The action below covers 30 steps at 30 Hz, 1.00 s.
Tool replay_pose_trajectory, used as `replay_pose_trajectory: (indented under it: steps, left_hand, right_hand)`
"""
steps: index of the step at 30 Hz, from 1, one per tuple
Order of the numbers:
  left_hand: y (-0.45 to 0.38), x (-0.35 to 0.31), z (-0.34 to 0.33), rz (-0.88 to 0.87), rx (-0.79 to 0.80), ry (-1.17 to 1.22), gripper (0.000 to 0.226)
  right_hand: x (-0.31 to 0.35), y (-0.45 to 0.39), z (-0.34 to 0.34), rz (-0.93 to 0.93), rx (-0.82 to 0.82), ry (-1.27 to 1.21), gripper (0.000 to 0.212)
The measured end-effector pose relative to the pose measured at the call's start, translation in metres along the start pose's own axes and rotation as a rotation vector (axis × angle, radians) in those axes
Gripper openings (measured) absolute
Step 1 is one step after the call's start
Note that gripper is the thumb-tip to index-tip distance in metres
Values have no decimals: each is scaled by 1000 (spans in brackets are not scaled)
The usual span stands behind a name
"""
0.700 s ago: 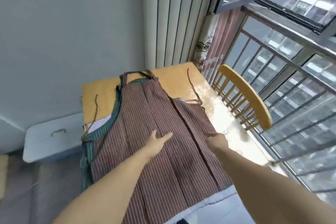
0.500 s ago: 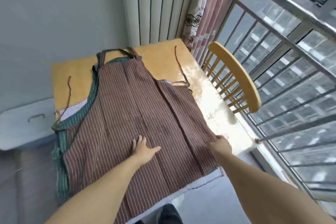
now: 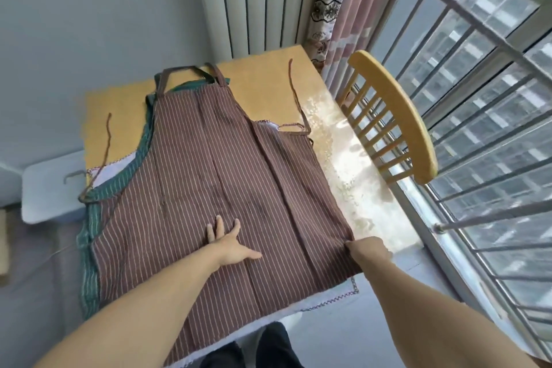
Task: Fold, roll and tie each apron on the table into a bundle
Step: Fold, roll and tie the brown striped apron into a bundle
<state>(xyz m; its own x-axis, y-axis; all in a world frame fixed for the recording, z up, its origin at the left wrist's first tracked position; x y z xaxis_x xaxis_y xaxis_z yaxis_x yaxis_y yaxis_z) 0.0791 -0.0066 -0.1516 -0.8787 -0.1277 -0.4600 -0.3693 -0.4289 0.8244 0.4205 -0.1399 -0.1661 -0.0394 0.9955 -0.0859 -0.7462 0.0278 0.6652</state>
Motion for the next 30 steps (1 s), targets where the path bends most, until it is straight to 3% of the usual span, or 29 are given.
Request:
replay_pose_trajectory:
  steps: [3,8,12,14,16,19,21,23,25,30]
  left_hand:
    - [-2,-1,2,14,62,35,123]
    - [-8,3,-2,1,129,29,125]
    - [-2,3,12,-102,50,194,112]
    - [8,11,27,-180,-126,289,95]
    - [33,38,63,-168,-499,211,66]
    - [87,108,123,-31,-938,62,48]
    - [100,170,147,105,-1055,265,44]
    - [103,221,151,240,-995,622,60]
    - [100,243,145,259,-843,822,84]
    - [85,245,116,99,-444,991,81]
  right_hand:
    - [5,27,14,128,-76,-10,19]
    - [8,69,23,366,-292,-156,17]
    - [21,114,28,330,-297,-404,12]
    - [21,144,30,267,-272,-605,19]
    - [23,175,30,256,-262,-806,31]
    - [42,226,17,279,-202,-1055,47]
    - [57,256,-2,303,-130,-1076,55]
    - [73,291,-27,378,-48,-1062,64]
    - [84,324,-53,499,28,-978,66]
    - [93,375,-144,667,313,-561,59]
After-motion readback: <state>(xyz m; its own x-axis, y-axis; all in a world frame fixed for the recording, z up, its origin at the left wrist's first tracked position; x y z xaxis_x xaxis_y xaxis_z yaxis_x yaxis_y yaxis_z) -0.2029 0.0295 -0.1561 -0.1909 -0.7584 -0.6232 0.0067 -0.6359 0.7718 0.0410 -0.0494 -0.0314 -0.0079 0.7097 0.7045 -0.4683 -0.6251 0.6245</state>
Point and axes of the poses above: each hand's wrist, its own y-axis away from the middle knuckle, its own z-axis out of the back of the hand, x = y × z, the point moved 6 cm from there along -y, towards the middle knuckle, and after that the axes turned 14 degrees about -z, right-handed, at the moved point
